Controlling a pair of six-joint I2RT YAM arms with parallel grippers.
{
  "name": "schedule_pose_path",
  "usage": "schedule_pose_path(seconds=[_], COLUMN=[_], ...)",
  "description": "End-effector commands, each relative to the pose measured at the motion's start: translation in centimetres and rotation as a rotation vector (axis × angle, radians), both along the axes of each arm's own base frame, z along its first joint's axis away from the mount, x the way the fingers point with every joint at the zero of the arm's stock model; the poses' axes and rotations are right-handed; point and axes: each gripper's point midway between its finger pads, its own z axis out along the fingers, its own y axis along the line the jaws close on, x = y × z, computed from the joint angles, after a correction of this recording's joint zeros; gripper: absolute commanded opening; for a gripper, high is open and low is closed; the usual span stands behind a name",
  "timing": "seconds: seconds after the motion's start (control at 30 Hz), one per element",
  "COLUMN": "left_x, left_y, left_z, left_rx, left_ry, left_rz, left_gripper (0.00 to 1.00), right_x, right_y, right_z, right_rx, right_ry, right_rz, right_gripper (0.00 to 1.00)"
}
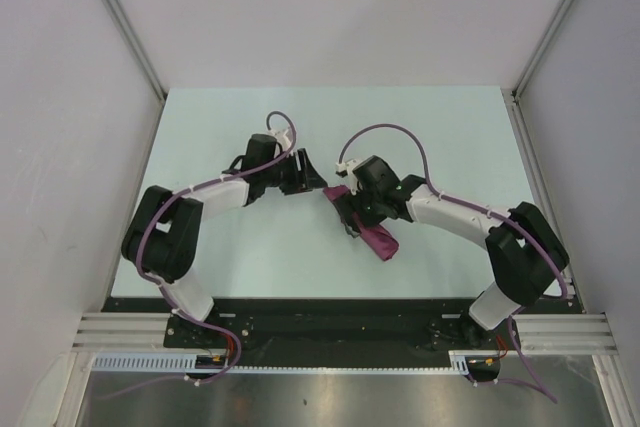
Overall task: Fold the napkin, place the utensils inside, and roll it up
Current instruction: Roll the napkin at the center of the board.
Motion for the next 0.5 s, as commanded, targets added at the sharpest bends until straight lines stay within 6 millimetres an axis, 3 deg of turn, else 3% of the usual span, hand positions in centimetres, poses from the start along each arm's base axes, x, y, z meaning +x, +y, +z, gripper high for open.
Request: schedule_pose_path(seconds=[0.0,0.17,0.23,0.3,0.33,0.47], left_x=[0.6,0.2,0.2,0.4,0.4,0.5], left_y=[1.1,1.6,2.1,3.1,3.5,6.5], left_z=[1.7,1.6,2.6,3.4,4.9,8.1], left_rx=[-0.006,-0.009,-0.017,-0.013,-0.022,-0.001], left_ry=[-0.052,-0.05,-0.069,-0.084,-0.122,-0.199], left_rz=[0.035,0.045,0.056,0.082,0.094,0.163], left_gripper=[0.62,0.62,0.62,0.63,0.64,0.7], right_x=[0.5,-0.7,-0.5,0.1,0.4,3.1], right_y=[1.5,2.4,2.5,2.6,2.7,1.5], right_z=[3.1,3.2,3.8,5.3,6.1,9.6], right_rx=[0.08,0.135,0.147,0.187,0.214,0.334], right_ry=[-0.049,0.002,-0.01,-0.044,-0.057,-0.123], right_rz=[0.024,0.067,0.059,0.04,0.035,-0.032], right_gripper=[0.88,0.88,0.88,0.87,0.88,0.89])
